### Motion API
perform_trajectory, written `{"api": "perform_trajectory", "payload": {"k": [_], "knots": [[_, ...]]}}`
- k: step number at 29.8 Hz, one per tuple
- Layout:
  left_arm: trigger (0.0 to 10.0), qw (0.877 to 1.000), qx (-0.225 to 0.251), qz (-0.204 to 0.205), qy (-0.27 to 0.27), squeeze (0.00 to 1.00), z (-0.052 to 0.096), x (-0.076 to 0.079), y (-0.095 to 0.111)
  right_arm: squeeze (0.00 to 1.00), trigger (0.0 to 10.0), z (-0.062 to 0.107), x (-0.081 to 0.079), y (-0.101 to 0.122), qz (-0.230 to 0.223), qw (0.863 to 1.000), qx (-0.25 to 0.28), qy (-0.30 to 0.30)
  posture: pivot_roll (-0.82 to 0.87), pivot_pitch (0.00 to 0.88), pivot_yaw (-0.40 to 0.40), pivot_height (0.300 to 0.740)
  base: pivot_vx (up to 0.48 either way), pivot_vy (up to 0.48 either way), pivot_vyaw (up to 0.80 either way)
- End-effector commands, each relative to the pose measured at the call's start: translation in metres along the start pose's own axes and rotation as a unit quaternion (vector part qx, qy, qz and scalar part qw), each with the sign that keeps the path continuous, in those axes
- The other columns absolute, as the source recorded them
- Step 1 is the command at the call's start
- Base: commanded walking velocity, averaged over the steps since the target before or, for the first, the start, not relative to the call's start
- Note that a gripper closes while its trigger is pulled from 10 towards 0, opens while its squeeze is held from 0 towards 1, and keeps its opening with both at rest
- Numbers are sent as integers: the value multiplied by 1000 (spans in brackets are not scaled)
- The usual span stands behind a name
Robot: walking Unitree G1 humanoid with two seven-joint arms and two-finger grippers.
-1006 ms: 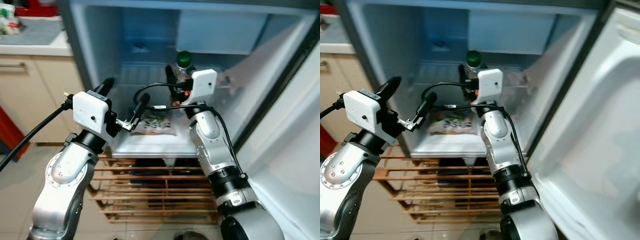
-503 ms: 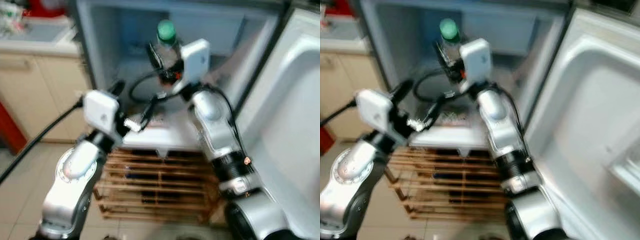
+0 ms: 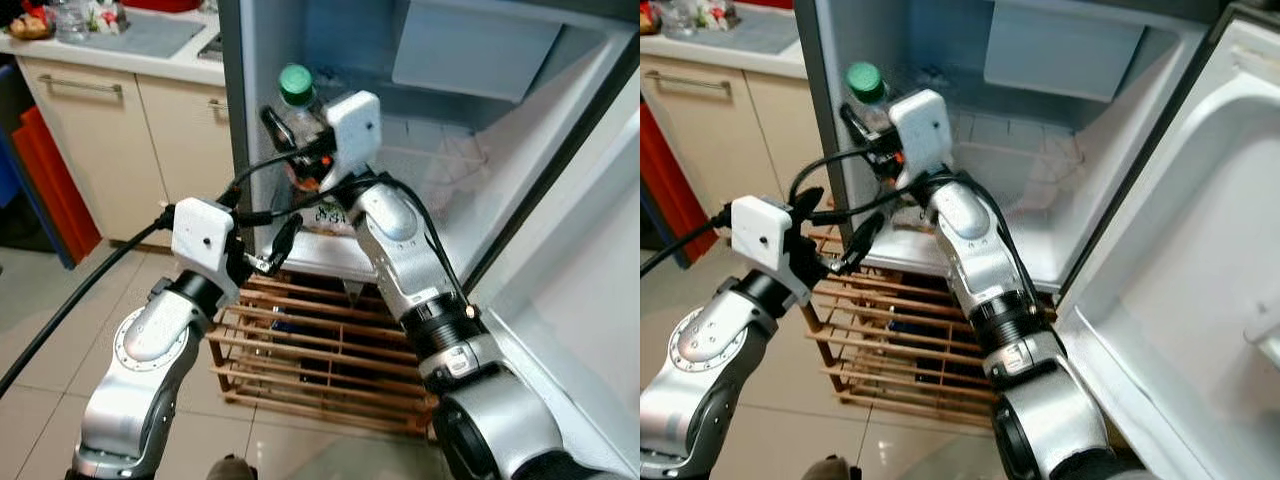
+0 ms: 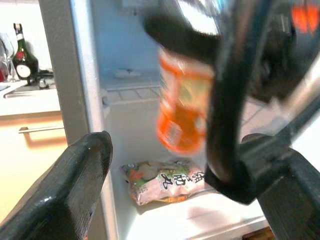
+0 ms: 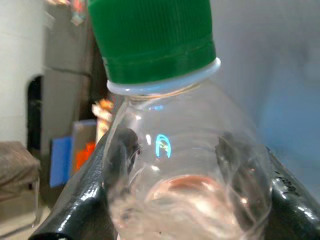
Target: Restocking fridge
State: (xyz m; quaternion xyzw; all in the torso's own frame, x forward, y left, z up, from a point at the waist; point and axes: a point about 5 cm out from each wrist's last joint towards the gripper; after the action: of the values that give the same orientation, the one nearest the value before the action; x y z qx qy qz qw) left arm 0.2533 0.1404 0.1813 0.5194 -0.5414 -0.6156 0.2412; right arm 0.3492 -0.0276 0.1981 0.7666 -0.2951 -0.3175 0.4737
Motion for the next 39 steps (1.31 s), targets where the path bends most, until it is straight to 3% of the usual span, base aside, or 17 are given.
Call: {"api": "perform_trajectory", "payload": {"k": [1, 8, 15, 20, 25, 34, 39], "knots": [[10000, 1000, -5, 7, -4, 0, -1, -1, -3, 0, 0, 4, 7, 6, -8, 999, 19, -25, 1, 0, -42, 740, 0, 0, 0], [10000, 1000, 2, -4, -14, 0, -12, -5, -1, 0, 0, 17, 22, 2, -10, 997, 15, -78, -17, 0, -27, 740, 0, 480, 0], [10000, 1000, 11, -7, -10, 0, -19, -3, 2, 0, 0, 13, 36, 6, -3, 992, 15, -122, -19, 0, -28, 740, 0, 464, -789], [10000, 1000, 7, -18, -11, 0, -21, -1, 2, 0, 0, 8, 43, 12, 7, 991, 14, -136, -6, 0, -37, 740, 0, 0, 0], [10000, 999, -15, -30, -7, 0, -20, -1, -5, 0, 0, 17, 52, 9, 1, 986, 11, -166, -8, 0, -30, 740, 0, 0, 0], [10000, 998, -33, -4, -49, 0, -20, 13, -12, 0, 0, 24, 55, 1, -1, 980, 6, -196, -30, 0, -7, 740, 0, 0, 0], [10000, 996, -76, 13, -42, 0, -16, 18, -36, 0, 0, 20, 58, 4, -19, 977, 12, -213, -29, 0, -14, 740, 0, 0, 0]]}}
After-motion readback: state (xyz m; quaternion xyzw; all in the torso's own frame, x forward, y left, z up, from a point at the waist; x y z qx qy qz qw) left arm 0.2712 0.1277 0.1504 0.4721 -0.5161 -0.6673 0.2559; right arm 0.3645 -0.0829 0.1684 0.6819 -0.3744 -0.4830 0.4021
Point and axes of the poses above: a point about 5 cm out from each wrist's last joint towards the gripper, its own z axis pointing back from the gripper into the wrist, its own y axis along the axis of the wrist's last joint, x = y × z, and after that the axes turned 15 degrees about -z, right-handed
